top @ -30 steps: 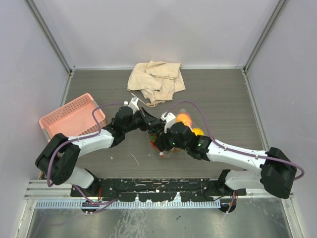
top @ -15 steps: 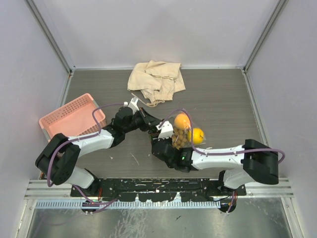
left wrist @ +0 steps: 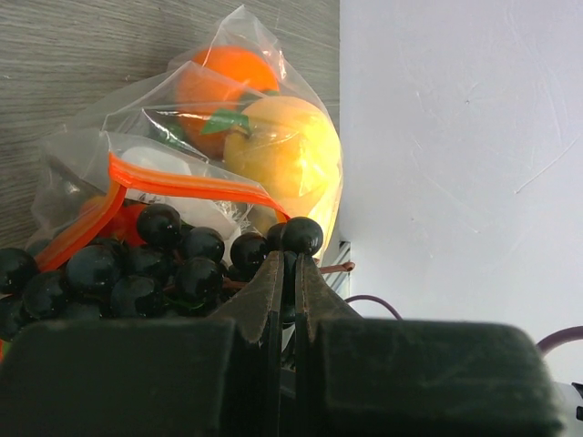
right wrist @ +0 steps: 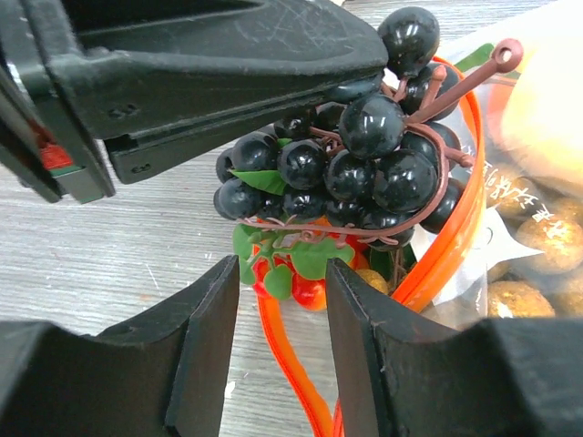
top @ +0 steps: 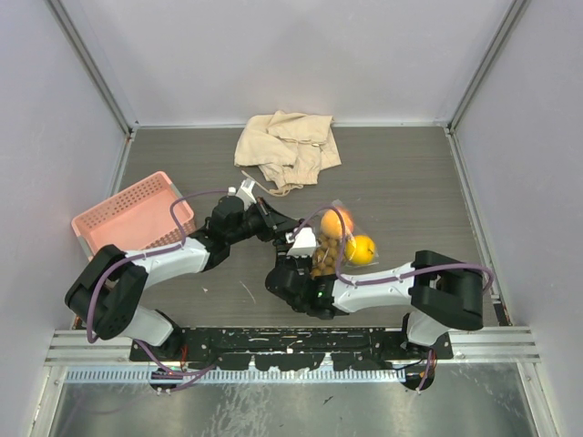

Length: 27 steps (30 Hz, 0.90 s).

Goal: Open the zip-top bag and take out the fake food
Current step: Pick up the fake fruit from the zipper food storage bag.

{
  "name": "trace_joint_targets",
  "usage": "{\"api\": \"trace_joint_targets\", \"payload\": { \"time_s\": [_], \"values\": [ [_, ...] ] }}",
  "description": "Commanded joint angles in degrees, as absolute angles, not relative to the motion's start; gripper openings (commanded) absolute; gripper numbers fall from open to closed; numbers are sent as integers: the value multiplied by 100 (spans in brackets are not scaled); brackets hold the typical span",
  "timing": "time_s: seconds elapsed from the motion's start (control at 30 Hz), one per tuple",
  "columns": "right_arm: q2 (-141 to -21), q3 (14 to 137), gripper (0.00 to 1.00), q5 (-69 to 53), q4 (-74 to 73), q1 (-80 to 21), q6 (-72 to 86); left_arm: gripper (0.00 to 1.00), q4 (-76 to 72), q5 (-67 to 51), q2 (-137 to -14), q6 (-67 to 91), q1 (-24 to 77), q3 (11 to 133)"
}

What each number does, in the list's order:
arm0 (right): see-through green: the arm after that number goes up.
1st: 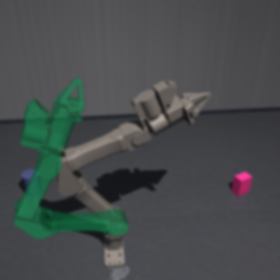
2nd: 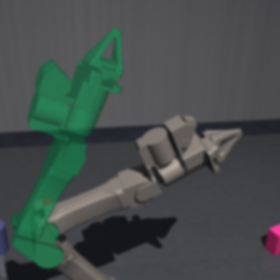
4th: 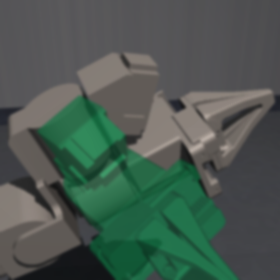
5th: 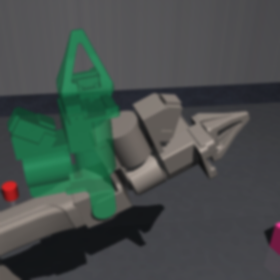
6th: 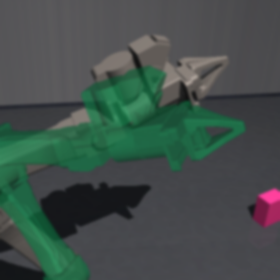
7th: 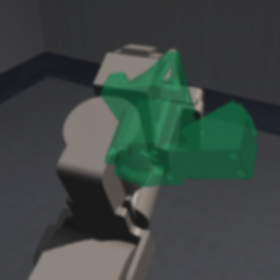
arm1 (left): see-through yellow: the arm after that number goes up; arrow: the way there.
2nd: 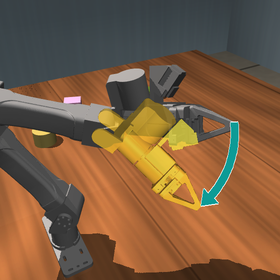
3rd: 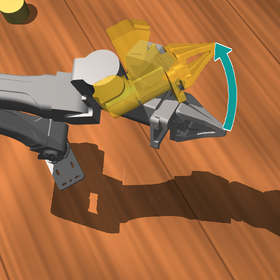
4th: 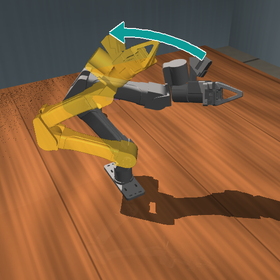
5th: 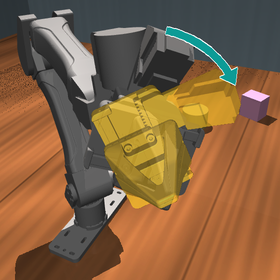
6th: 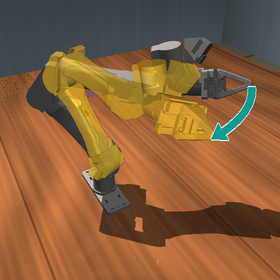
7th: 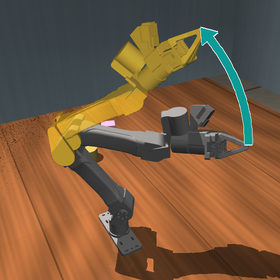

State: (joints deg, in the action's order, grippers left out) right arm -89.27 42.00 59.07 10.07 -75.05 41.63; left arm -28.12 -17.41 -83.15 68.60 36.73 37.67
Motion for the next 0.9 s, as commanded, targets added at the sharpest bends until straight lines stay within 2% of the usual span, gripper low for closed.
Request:
{"api": "trace_joint_targets", "payload": {
  "time_s": [0.0, 0.23, 0.27, 0.4, 0.53, 0.87],
  "values": [
    [-9095, 4411, 49, 6452, 1414, -7533, 4488, 0, -3296, -1887, -8207, 6908, 3655, 3788],
    [-9324, 4312, 47, 6476, 2008, -7407, 4197, 0, -3296, -1934, -8207, 6933, 3656, 3777],
    [-9325, 4263, 44, 6440, 2084, -7363, 4189, 0, -3295, -1939, -8204, 6939, 3652, 3779],
    [-9255, 3970, 21, 6092, 2468, -7091, 4120, 0, -3313, -1960, -8201, 6952, 3653, 3754],
    [-9112, 3772, 8, 5897, 2808, -6985, 3769, 0, -3320, -1951, -8186, 6953, 3656, 3753],
    [-8171, 3033, 1, 5326, 3127, -6987, 3333, 0, -3284, -1906, -8159, 6901, 3572, 3788]
  ]
}}
